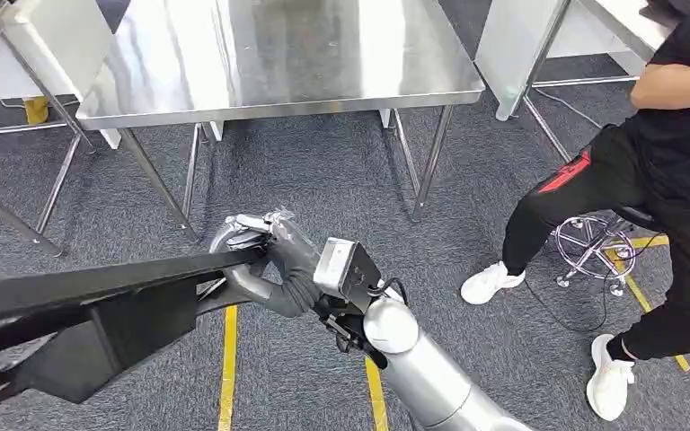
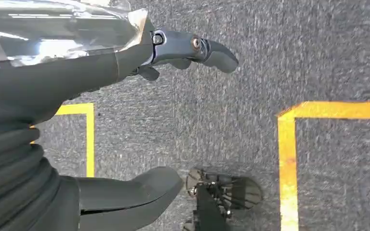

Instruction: Take the parts from the cabinet and place them on the table.

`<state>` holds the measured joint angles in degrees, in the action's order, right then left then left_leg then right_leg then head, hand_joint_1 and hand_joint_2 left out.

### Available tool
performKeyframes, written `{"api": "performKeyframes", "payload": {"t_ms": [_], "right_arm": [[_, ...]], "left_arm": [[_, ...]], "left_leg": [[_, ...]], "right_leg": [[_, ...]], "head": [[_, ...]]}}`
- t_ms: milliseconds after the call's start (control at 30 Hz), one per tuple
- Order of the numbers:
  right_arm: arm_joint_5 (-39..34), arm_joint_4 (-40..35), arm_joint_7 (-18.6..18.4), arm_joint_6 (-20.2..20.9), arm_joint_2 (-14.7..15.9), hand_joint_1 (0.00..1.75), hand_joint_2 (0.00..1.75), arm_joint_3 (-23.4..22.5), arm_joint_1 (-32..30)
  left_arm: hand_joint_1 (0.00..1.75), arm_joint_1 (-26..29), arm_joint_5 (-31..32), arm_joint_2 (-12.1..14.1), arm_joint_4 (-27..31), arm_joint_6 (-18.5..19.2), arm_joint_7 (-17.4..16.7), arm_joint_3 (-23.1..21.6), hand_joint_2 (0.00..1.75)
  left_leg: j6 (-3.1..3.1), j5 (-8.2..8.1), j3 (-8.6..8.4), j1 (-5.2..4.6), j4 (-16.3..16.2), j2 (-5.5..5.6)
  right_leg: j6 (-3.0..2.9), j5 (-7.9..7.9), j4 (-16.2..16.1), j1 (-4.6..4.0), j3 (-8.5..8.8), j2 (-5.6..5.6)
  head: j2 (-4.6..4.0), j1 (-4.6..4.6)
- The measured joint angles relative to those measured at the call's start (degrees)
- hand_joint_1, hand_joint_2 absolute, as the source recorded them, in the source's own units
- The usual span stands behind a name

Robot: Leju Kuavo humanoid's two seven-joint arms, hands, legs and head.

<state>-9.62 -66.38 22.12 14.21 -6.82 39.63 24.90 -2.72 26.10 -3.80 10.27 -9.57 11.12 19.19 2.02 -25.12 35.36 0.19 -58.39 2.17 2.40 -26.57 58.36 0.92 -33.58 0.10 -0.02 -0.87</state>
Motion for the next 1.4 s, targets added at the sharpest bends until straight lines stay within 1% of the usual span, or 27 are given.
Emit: {"api": "performKeyframes", "payload": {"t_ms": [133, 200, 367, 500, 533, 567, 600, 667, 700, 733, 767, 833, 867, 900, 933, 1000, 1033, 1067, 1100, 1167, 1200, 1233, 1267, 1300, 1333, 1367, 1400], "right_arm": [[0.2, 0.0, -0.3, -0.4, -0.2, 1.75, 1.75, 0.0, 0.0], [0.3, 0.0, -0.4, -0.5, -0.2, 1.75, 1.75, 0.0, 0.0], [1.2, -0.1, -0.5, -1.0, -0.2, 1.75, 1.75, 0.0, 0.0], [1.4, -0.2, -0.6, -1.3, -0.6, 1.75, 1.75, 0.0, 0.0], [1.4, -0.5, -0.6, -1.3, -0.8, 1.75, 1.75, 0.0, -0.1], [1.5, -0.5, -0.6, -1.4, -0.7, 1.75, 1.75, 0.0, 0.0], [1.5, -0.5, -0.6, -1.4, -0.7, 1.75, 1.75, 0.0, 0.2], [1.5, -0.5, -0.7, -1.5, -0.5, 1.75, 1.75, 0.0, -0.2], [1.5, -0.5, -0.7, -1.5, -0.4, 1.75, 1.75, 0.0, -0.4], [1.5, -0.5, -0.7, -1.4, -0.4, 1.75, 1.75, 0.0, -0.6], [1.5, -0.5, -0.7, -1.5, -0.3, 1.75, 1.75, 0.0, -0.6], [1.5, -0.5, -0.7, -1.5, -0.4, 1.75, 1.75, 0.0, -0.5], [1.5, -0.5, -0.7, -1.4, -0.4, 1.75, 1.75, 0.0, -0.5], [1.5, -0.6, -0.7, -1.4, -0.4, 1.75, 1.75, 0.0, -0.6], [1.5, -0.6, -0.7, -1.5, -0.4, 1.75, 1.75, 0.0, -0.6], [1.5, -0.6, -0.7, -1.5, -0.5, 1.75, 1.75, 0.0, -0.6], [1.5, -0.6, -0.7, -1.5, -0.6, 1.75, 1.75, 0.0, -0.6], [1.5, -0.6, -0.7, -1.5, -0.6, 1.75, 1.75, 0.0, -0.6], [1.4, -0.6, -0.7, -1.5, -0.8, 1.75, 1.75, 0.0, -0.5], [1.5, -0.6, -0.7, -1.5, -0.8, 1.75, 1.75, 0.0, -0.6], [1.5, -0.6, -0.7, -1.5, -0.8, 1.75, 1.75, 0.0, -0.7], [1.5, -0.6, -0.7, -1.5, -0.8, 1.75, 1.75, 0.0, -0.7], [1.6, -0.6, -0.7, -1.5, -0.8, 1.75, 1.75, 0.0, -0.7], [1.6, -0.6, -0.7, -1.5, -0.9, 1.75, 1.75, 0.0, -0.7], [1.6, -0.6, -0.7, -1.5, -0.9, 1.75, 1.75, 0.0, -0.6], [1.6, -0.6, -0.7, -1.5, -1.0, 1.75, 1.75, 0.0, -0.6], [1.7, -0.6, -0.7, -1.6, -1.0, 1.75, 1.75, -0.1, -0.6]], "left_arm": [[0.00, 0.0, 0.3, 0.0, 0.0, 0.1, -0.2, 0.0, 1.75], [0.00, 0.0, 0.4, 0.0, 0.0, 0.1, -0.2, 0.0, 1.75], [0.00, 0.0, 0.5, 0.0, 0.0, 0.0, -0.2, 0.0, 1.75], [0.00, 0.0, 0.6, 0.0, 0.0, -0.1, -0.3, 0.0, 1.75], [0.00, 0.0, 0.6, -0.2, 0.0, -0.1, -0.3, 0.0, 1.75], [0.00, 0.0, 0.6, -0.3, 0.0, -0.2, -0.3, 0.0, 1.75], [0.00, -0.1, 0.6, -0.2, 0.0, -0.2, -0.4, 0.0, 1.75], [0.00, -0.1, 0.6, -0.3, 0.0, -0.2, -0.4, 0.0, 1.75], [0.00, 0.0, 0.6, -0.3, 0.0, -0.2, -0.4, 0.0, 1.75], [0.00, 0.0, 0.6, -0.3, 0.0, -0.2, -0.4, 0.0, 1.75], [0.00, 0.0, 0.6, -0.4, 0.0, -0.2, -0.4, 0.0, 1.75], [0.00, 0.0, 0.6, -0.5, 0.0, -0.2, -0.4, 0.0, 1.75], [0.00, 0.0, 0.6, -0.4, 0.0, -0.2, -0.4, 0.0, 1.75], [0.00, 0.0, 0.6, -0.4, 0.0, -0.2, -0.4, 0.0, 1.75], [0.00, 0.0, 0.6, -0.4, 0.0, -0.2, -0.4, 0.0, 1.75], [0.00, 0.0, 0.6, -0.4, 0.0, -0.2, -0.5, 0.0, 1.75], [0.00, 0.0, 0.6, -0.3, 0.0, -0.2, -0.5, 0.0, 1.75], [0.00, 0.0, 0.6, -0.4, 0.0, -0.2, -0.5, 0.0, 1.75], [0.00, -0.1, 0.6, -0.5, 0.0, -0.2, -0.5, 0.0, 1.75], [0.00, -0.1, 0.6, -0.4, 0.0, -0.2, -0.5, 0.0, 1.75], [0.00, 0.0, 0.6, -0.4, 0.0, -0.2, -0.5, 0.0, 1.75], [0.00, 0.1, 0.6, -0.4, 0.0, -0.2, -0.6, 0.0, 1.75], [0.00, 0.1, 0.6, -0.4, 0.0, -0.2, -0.6, 0.0, 1.75], [0.00, 0.1, 0.6, -0.4, 0.0, -0.2, -0.6, 0.0, 1.75], [0.00, 0.0, 0.6, -0.4, 0.0, -0.3, -0.6, 0.0, 1.75], [0.00, 0.0, 0.6, -0.3, 0.0, -0.3, -0.6, 0.0, 1.75], [0.00, -0.2, 0.6, -0.3, 0.0, -0.3, -0.6, 0.0, 1.75]], "left_leg": [[-0.08, 0.05, -0.41, 0.08, 0.5, -0.21], [-0.53, 0.12, -0.52, 0.08, 0.7, -0.28], [-0.59, -0.18, -0.42, -0.02, 0.5, -0.28], [-0.11, -0.27, -0.55, -0.33, 0.8, -0.32], [0.03, 0.49, -1.44, 0.63, 2.1, -0.49], [0.22, 0.58, -1.92, 0.42, 2.6, -0.63], [0.37, 0.65, -1.99, 0.47, 2.6, -0.70], [0.38, 0.60, -1.92, 0.46, 2.5, -0.73], [0.35, 0.58, -1.88, 0.46, 2.5, -0.73], [0.30, 0.55, -1.88, 0.49, 2.5, -0.72], [0.18, 0.48, -1.93, 0.57, 2.4, -0.66], [-0.44, 0.09, -2.04, 0.83, 1.9, -0.45], [-0.91, -0.20, -1.93, 0.74, 1.6, -0.39], [-1.36, -0.49, -1.73, 0.40, 1.3, -0.30], [-1.57, -0.43, -1.68, 0.39, 1.3, -0.30], [-2.01, -0.28, -1.75, 0.62, 1.5, -0.31], [-2.29, -0.58, -1.63, 0.82, 1.3, -0.32], [-2.53, -1.52, -0.89, 0.89, 0.1, -0.94], [-2.74, -3.41, 0.36, 0.93, -3.0, -1.40], [-3.16, -7.51, 5.45, 1.00, -13.2, -1.78], [-3.26, -8.40, 7.66, 1.03, -17.1, -1.84], [-3.19, -7.83, 8.30, 1.03, -17.8, -1.92], [-3.04, -6.14, 7.58, 1.03, -15.8, -1.97], [-2.86, -3.71, 5.63, 1.02, -11.7, -2.00], [-2.59, -1.01, 2.71, 1.03, -6.0, -2.08], [-2.18, 0.59, -0.04, 1.01, -0.8, -2.53], [-2.12, -1.12, -0.91, 0.52, 0.6, -2.79]], "right_leg": [[-0.21, -0.10, 0.0, -0.26, 0.05, 0.21], [-0.24, -0.12, 0.0, -0.27, 0.04, 0.25], [-0.29, -0.17, 0.0, -0.02, 0.09, 0.25], [-0.05, -0.09, -0.5, 0.07, 0.38, 0.25], [0.15, -0.48, -0.1, -0.34, 0.07, 0.19], [0.03, -1.31, 1.6, -0.34, -0.47, 0.15], [-0.31, -3.08, 5.3, -0.33, -2.31, 0.17], [-0.48, -6.43, 14.4, -0.13, -7.04, 0.17], [-0.20, -7.06, 17.3, -0.13, -8.65, 0.16], [0.26, -6.61, 17.3, -0.07, -8.87, 0.15], [1.05, -4.98, 14.2, 0.11, -7.46, 0.14], [2.36, -0.50, 2.8, 0.44, -1.71, 0.13], [2.14, 0.14, -0.6, 0.61, -0.29, 0.12], [1.34, 0.32, -0.6, 0.31, 0.26, 0.39], [0.47, 0.41, -0.3, 0.22, 0.06, 0.37], [-0.45, 0.49, -0.3, -0.05, -0.10, 0.42], [-0.97, 0.67, -0.5, 0.70, 0.10, 0.41], [-1.29, 0.59, -0.6, 0.72, 0.27, 0.39], [-2.05, 0.50, -0.6, 0.72, 0.39, 0.26], [-2.55, 0.17, -0.6, 0.50, 0.41, 0.16], [-2.72, 0.02, -0.6, 0.40, 0.44, 0.11], [-2.77, -0.06, -0.6, 0.36, 0.55, 0.11], [-2.64, -0.20, -0.6, 0.36, 0.76, 0.11], [-2.52, -0.40, -0.6, 0.36, 1.07, 0.12], [-2.35, -0.61, -0.6, 0.37, 1.47, 0.12], [-2.03, -0.93, -0.6, 0.35, 1.84, 0.12], [-1.53, -1.25, -0.5, -0.43, 1.79, 0.10]], "head": [[0.00, 0.00], [0.00, 0.00], [0.00, 0.00], [0.00, 0.02], [0.00, 0.00], [0.00, -0.04], [0.00, -0.18], [0.00, -0.17], [0.00, -0.17], [0.00, -0.17], [0.00, -0.17], [0.00, -0.17], [0.00, -0.24], [0.00, -0.22], [0.00, -0.15], [0.00, -0.15], [0.00, -0.15], [0.00, -0.13], [0.00, -0.11], [0.00, -0.09], [0.00, -0.11], [0.00, -0.11], [0.00, -0.11], [0.00, -0.11], [0.00, -0.11], [0.00, -0.11], [0.00, -0.13]]}}
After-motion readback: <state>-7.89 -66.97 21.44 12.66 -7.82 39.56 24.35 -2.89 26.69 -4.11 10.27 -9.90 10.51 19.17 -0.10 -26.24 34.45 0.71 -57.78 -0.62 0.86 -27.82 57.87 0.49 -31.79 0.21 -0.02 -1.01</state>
